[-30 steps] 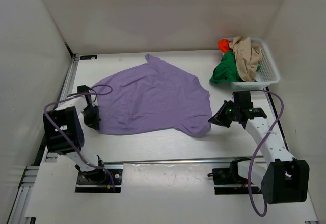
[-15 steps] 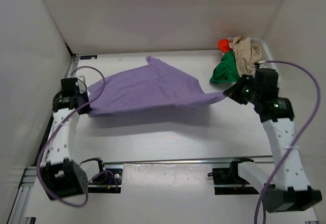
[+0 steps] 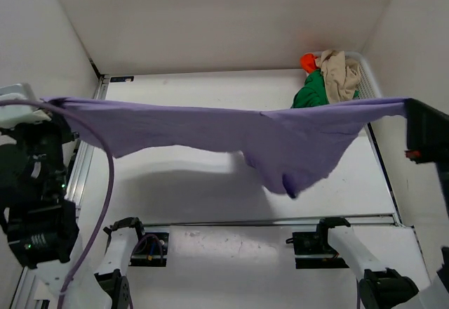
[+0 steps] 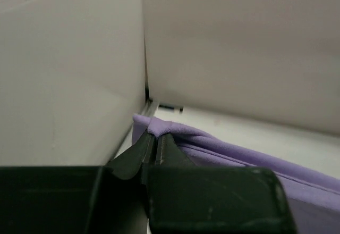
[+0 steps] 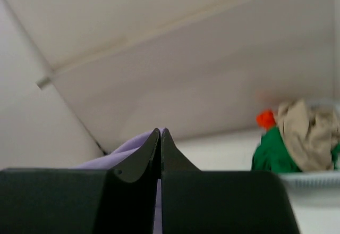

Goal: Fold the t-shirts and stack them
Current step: Flatten out the tshirt

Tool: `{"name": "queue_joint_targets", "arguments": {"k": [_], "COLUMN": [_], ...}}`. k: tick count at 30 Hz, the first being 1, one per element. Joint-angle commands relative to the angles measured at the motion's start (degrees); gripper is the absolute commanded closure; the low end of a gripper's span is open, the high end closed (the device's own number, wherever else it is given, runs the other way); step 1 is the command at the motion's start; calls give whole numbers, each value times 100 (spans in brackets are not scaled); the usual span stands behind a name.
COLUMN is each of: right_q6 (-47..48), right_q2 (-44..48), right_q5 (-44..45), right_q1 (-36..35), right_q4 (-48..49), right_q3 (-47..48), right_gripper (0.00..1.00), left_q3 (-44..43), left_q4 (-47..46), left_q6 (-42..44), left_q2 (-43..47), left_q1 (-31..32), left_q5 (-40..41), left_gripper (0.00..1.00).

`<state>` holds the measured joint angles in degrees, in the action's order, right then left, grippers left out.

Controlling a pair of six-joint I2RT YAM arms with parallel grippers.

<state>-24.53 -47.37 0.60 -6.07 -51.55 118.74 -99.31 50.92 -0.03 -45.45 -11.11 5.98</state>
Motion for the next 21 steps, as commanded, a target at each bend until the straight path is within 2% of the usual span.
{"name": "queue_joint_targets", "arguments": {"k": [1, 2, 5, 9, 14, 21], "right_q6": [326, 326, 266, 54, -157, -333], "right_q2": [-403, -474, -860, -1623, -2310, -4539], "right_q5": [467, 554, 494, 73, -104, -639], "right_q1": [26, 26, 26, 26, 26, 26], "right_q4": [119, 119, 172, 294, 1225, 1946], "right_q3": [755, 861, 985, 486, -570, -554], "right_gripper": [100, 100, 100, 100, 100, 100], "left_q3": [-711, -1061, -1293, -803, -265, 192], "left_q4": [295, 348, 419, 366, 428, -160], "left_q6": [3, 3, 3, 3, 3, 3], "left_q2": [-411, -508, -886, -1351, -2386, -4117], "left_q1": [-31, -31, -31, -31, -31, 153], "left_q5": [176, 176, 176, -105, -693, -870], "left_gripper": [90, 90, 90, 90, 90, 90]}}
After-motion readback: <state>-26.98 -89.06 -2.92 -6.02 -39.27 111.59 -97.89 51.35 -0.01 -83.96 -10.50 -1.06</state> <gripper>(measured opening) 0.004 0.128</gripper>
